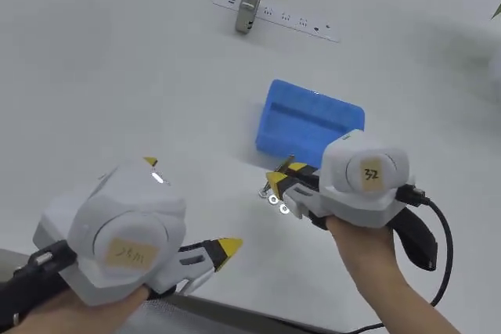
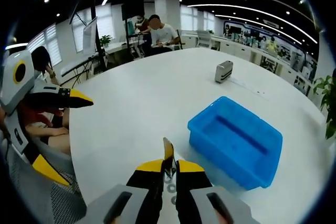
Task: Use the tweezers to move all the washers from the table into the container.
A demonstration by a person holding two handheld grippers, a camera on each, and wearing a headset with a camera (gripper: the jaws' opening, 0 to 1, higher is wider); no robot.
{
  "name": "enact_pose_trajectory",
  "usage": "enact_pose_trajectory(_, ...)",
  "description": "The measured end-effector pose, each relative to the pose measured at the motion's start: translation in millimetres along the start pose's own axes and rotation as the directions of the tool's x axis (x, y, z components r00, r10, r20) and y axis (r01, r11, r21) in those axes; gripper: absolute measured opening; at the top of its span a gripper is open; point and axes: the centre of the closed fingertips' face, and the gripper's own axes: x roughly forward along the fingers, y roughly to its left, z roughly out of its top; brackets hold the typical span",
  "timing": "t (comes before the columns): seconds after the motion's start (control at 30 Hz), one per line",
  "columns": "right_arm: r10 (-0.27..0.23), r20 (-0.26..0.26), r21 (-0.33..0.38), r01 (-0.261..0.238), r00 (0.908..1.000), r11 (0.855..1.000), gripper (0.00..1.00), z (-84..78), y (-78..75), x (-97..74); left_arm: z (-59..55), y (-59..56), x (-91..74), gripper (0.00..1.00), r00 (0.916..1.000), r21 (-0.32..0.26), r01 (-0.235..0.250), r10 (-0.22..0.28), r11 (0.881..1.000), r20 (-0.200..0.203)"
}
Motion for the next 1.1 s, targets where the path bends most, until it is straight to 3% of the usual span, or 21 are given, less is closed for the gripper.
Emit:
enact_pose_trajectory(0.73, -0.01, 0.008, 0.096, 0.009, 0.9999, 0.995, 0.03, 1.7, -5.1, -3.2, -0.2, -0.6, 0.1, 0.87, 1.0, 0.008, 0.002, -0.002, 1.0, -0.001)
enact_pose_trajectory(1.1, -0.004, 0.077, 0.063, -0.001, 0.997, 0.998, 0.03, 35.8, -6.2, -25.2, 0.2, -1.4, 0.2, 0.88, 1.0, 0.012, 0.005, -0.005, 1.0, 0.001)
